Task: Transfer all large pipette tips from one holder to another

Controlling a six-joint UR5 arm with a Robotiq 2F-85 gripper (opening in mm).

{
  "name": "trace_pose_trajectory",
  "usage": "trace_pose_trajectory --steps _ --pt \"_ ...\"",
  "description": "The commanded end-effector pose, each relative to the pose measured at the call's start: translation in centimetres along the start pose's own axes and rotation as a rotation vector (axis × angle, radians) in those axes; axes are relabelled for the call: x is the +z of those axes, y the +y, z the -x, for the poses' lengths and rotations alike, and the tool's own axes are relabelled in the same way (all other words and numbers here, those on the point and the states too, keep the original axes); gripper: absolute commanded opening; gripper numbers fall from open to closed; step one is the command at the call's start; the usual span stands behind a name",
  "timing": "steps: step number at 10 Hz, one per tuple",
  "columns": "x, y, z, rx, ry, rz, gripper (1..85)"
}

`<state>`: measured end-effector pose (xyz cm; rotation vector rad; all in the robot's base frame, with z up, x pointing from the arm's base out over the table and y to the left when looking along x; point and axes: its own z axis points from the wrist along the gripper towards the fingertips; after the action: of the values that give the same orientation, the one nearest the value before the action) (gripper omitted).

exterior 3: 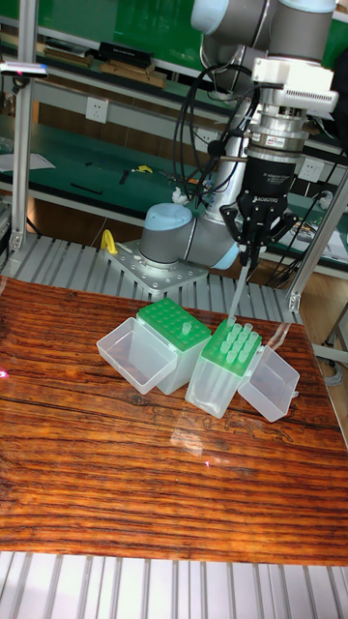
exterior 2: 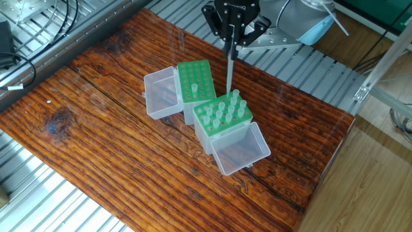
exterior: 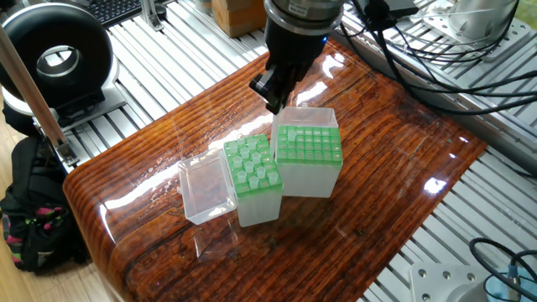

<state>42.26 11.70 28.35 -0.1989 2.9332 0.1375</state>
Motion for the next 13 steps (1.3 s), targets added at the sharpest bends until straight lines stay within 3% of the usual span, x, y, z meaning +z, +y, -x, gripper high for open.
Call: trace_pose_trajectory --steps 1,4,7,13 --pt "0.2 -1.0 0.5 -0.001 -0.017 -0.026 9.7" --pt "1.6 -1.2 -0.1 -0.013 -0.021 -0.003 10.0" --pt "1.5 -0.5 -0.3 -0.007 -0.022 0.003 10.3" --pt "2.5 -1.1 -0.6 0.004 -0.010 -0.030 10.3"
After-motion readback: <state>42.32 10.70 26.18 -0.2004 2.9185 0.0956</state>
